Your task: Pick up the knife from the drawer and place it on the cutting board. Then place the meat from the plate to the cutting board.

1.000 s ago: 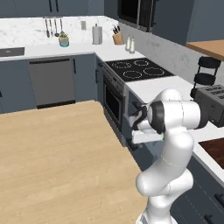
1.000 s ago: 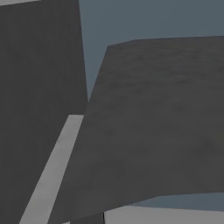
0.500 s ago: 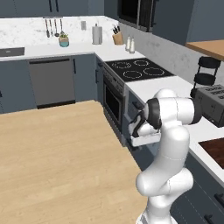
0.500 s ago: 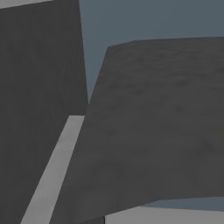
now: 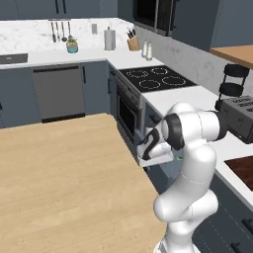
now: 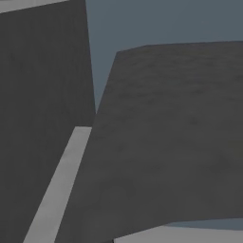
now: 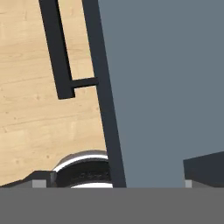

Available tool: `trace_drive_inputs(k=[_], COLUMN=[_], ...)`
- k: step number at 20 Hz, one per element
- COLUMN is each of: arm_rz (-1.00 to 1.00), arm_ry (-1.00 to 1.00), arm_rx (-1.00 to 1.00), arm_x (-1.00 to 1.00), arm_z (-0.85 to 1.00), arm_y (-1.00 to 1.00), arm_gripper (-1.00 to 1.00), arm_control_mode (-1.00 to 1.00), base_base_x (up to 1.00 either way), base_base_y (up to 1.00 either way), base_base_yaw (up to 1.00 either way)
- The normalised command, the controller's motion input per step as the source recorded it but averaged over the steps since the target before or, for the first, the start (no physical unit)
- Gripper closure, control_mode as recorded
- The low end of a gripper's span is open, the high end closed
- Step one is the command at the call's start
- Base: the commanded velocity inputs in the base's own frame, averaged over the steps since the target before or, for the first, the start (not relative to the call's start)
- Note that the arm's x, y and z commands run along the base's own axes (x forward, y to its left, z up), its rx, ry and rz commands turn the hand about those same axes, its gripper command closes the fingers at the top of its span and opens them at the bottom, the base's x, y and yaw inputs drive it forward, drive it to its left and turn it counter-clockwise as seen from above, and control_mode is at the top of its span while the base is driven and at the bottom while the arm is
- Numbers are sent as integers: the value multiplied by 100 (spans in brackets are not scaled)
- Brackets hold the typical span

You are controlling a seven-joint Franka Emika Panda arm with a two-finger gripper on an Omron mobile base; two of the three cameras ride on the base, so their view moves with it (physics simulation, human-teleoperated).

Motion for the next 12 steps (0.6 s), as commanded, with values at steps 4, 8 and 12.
trace_drive_inputs(k=[4, 8, 12], arm_rz=[0, 0, 0], arm_ry=[-1, 0, 0], arm_rx=[3, 6, 5], arm_x=[0, 0, 0], arm_z=[5, 18, 27], arm_y=[100, 100, 100], arm_gripper=[-100, -100, -100], arm_control_mode=[-100, -100, -100], base_base_x=[0, 0, 0], base_base_y=[0, 0, 0], base_base_yaw=[0, 0, 0])
